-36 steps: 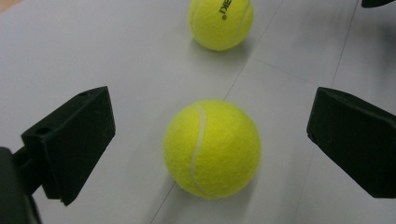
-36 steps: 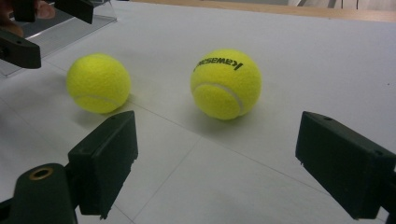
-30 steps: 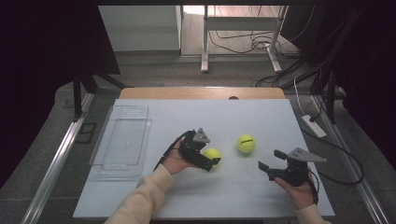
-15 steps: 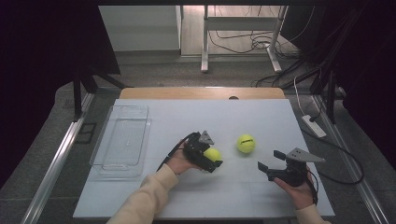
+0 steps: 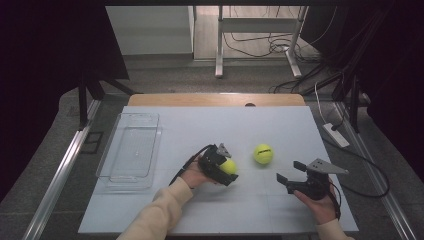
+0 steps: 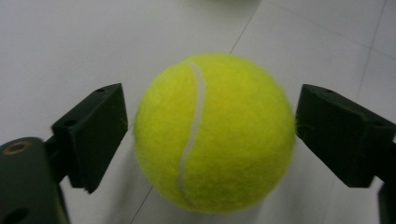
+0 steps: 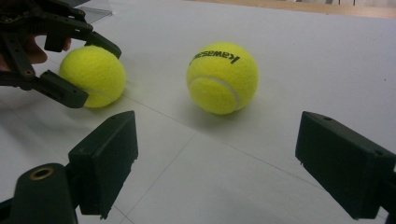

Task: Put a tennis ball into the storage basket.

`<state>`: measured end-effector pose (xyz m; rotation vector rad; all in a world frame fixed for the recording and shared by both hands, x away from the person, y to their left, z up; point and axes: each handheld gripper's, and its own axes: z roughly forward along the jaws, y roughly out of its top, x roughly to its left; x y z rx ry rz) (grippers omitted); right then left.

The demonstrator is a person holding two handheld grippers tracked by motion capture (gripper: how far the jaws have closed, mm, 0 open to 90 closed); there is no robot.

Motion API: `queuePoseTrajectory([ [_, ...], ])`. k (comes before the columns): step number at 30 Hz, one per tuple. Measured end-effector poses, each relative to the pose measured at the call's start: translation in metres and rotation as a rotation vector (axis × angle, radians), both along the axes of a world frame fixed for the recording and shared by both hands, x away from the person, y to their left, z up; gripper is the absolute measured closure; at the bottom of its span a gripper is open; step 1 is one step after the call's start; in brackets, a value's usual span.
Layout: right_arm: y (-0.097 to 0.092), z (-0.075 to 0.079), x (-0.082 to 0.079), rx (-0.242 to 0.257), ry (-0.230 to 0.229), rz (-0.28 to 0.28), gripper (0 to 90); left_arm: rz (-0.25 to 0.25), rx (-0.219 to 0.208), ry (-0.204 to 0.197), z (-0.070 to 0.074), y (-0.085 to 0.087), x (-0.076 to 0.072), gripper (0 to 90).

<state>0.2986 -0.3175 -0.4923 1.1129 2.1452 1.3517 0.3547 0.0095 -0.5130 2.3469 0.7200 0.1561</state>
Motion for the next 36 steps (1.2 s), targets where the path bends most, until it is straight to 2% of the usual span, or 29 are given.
queuePoseTrajectory([
  [1,0.000,0.000,0.000,0.000,0.000,0.000,13.3,-0.008,-0.008,0.006,-0.002,0.001,0.000,19.8],
  [3,0.000,0.000,0.000,-0.001,-0.001,-0.001,13.3,-0.016,-0.016,0.000,-0.002,0.002,-0.001,25.5],
  [13,0.000,0.000,0.000,-0.004,-0.002,-0.004,13.4,-0.015,-0.017,-0.012,-0.001,0.003,-0.001,26.3],
  [14,0.000,0.000,0.000,-0.004,-0.002,-0.004,13.4,-0.007,-0.031,-0.014,0.000,0.004,-0.001,26.4],
  [29,-0.001,0.000,0.000,-0.004,-0.002,-0.006,13.5,-0.004,-0.102,-0.037,0.006,0.012,-0.008,26.3],
  [36,0.000,-0.001,0.000,-0.005,-0.002,-0.007,13.4,-0.001,-0.123,-0.057,0.007,0.017,-0.011,26.3],
])
